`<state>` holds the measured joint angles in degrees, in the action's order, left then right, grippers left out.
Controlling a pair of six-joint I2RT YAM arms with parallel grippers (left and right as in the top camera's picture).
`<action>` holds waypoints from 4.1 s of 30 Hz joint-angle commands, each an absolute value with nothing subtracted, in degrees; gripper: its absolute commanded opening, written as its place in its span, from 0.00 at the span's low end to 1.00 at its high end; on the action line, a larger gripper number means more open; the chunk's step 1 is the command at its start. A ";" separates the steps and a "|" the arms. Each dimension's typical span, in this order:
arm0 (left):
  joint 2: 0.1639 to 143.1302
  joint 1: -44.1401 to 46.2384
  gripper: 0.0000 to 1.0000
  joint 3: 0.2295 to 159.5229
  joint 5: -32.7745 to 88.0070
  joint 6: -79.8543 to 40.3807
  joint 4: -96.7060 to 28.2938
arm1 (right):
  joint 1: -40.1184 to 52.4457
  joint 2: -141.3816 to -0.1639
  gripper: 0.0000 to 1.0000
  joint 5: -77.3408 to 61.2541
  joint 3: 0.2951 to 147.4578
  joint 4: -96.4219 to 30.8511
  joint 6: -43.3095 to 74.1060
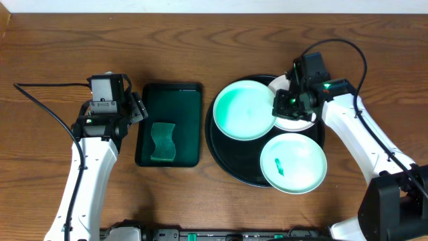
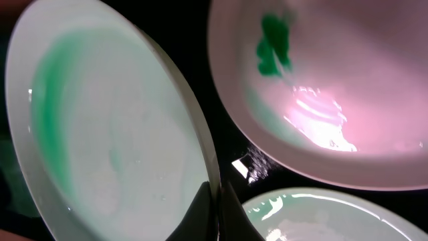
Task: Clean dirty plates on tray and stack at the side
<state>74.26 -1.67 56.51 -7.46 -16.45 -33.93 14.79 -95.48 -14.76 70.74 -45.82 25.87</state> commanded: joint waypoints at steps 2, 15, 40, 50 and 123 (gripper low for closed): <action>74.11 -1.87 0.83 57.23 -8.19 -16.12 -33.98 | 16.93 -93.95 0.01 -15.20 73.47 -45.63 26.81; 74.11 -1.87 0.83 57.23 -8.19 -16.12 -33.98 | 31.33 -94.04 0.01 1.69 73.38 -37.50 31.70; 74.11 -1.87 0.83 57.23 -8.19 -16.12 -33.98 | 41.69 -102.02 0.01 16.49 73.38 -16.91 30.22; 74.11 -1.87 0.83 57.23 -8.19 -16.12 -33.98 | 42.11 -102.02 0.02 16.51 73.38 -8.47 19.79; 74.11 -1.87 0.83 57.23 -8.19 -16.12 -33.98 | 59.72 -102.00 0.01 47.11 73.38 31.14 -45.10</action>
